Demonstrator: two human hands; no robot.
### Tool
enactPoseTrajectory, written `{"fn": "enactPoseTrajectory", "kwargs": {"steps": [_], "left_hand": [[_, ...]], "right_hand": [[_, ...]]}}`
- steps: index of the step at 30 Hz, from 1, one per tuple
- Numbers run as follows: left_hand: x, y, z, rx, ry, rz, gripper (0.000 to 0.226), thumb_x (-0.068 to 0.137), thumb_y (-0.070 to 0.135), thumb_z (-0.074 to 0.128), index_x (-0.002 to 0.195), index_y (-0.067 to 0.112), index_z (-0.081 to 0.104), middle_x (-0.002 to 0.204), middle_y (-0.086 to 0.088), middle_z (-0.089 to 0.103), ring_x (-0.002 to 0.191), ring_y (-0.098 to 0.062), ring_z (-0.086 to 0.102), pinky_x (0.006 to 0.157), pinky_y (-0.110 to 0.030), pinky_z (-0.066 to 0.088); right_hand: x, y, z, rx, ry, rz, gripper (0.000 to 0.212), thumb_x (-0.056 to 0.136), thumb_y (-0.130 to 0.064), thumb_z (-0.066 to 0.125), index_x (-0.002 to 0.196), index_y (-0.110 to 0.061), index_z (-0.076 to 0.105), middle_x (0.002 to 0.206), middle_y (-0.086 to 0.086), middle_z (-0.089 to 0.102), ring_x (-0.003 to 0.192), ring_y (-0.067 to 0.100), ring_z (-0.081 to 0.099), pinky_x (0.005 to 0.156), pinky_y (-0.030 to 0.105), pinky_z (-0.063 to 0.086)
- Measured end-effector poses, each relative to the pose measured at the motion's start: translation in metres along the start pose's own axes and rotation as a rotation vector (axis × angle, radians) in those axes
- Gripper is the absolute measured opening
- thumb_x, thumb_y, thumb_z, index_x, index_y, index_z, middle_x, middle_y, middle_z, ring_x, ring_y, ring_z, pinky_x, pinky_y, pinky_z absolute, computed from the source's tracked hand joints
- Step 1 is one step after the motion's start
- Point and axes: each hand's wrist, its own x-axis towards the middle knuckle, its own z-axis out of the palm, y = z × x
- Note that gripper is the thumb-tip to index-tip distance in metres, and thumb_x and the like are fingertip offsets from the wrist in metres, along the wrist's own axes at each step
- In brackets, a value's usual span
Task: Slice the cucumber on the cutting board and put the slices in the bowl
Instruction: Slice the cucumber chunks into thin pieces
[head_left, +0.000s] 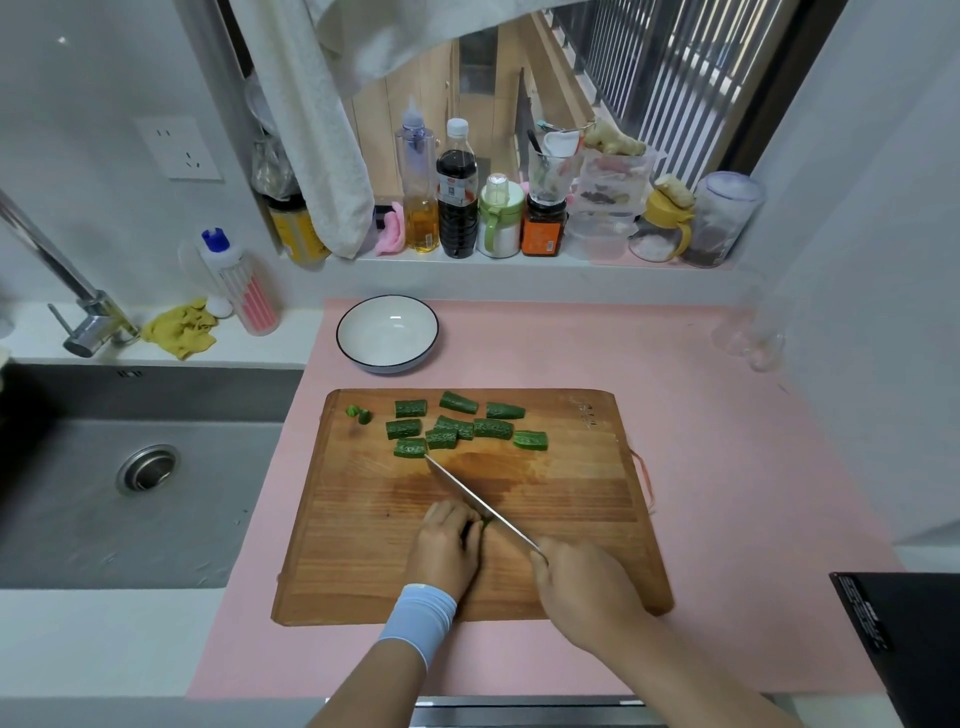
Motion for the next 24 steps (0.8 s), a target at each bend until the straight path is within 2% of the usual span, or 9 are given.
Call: {"fn": "enactPoseTrajectory", "kwargs": {"steps": [6,10,13,24], "left_hand": [[-0.002,-0.004,0.002,0.000,-0.002,0.014,0.020,0.073,-0.005,0.076,0.080,0.010,0.068,0.083,0.000,0.061,0.081,-0.015,0.052,0.081,-0.019,0.043],[-0.007,-0.003,0.000,0.007,-0.003,0.072,0.017,0.077,-0.006,0.071,0.088,0.007,0.069,0.087,-0.002,0.057,0.083,-0.015,0.050,0.080,-0.016,0.041],[-0.007,-0.001,-0.001,0.003,0.014,0.055,0.020,0.075,-0.007,0.072,0.087,0.008,0.069,0.086,-0.002,0.059,0.081,-0.016,0.051,0.079,-0.019,0.042],[-0.006,-0.001,-0.003,-0.004,0.008,0.032,0.020,0.074,-0.007,0.073,0.082,0.011,0.067,0.080,0.000,0.058,0.078,-0.014,0.049,0.077,-0.015,0.039]], "right_hand": [[0.016,-0.010,0.007,-0.008,-0.041,0.022,0.029,0.104,-0.034,0.035,0.095,-0.022,0.060,0.090,0.003,0.069,0.083,0.028,0.064,0.070,0.037,0.051],[0.025,-0.016,0.007,0.006,-0.056,0.040,0.029,0.104,-0.033,0.036,0.100,-0.021,0.061,0.093,0.004,0.070,0.087,0.029,0.065,0.072,0.037,0.050],[0.027,-0.017,0.006,0.006,-0.052,0.041,0.030,0.104,-0.034,0.036,0.104,-0.020,0.062,0.096,0.005,0.070,0.090,0.029,0.065,0.072,0.036,0.049],[0.004,-0.012,0.004,-0.035,0.030,-0.026,0.031,0.105,-0.037,0.031,0.099,-0.026,0.059,0.087,-0.001,0.069,0.079,0.025,0.065,0.072,0.040,0.054]]}}
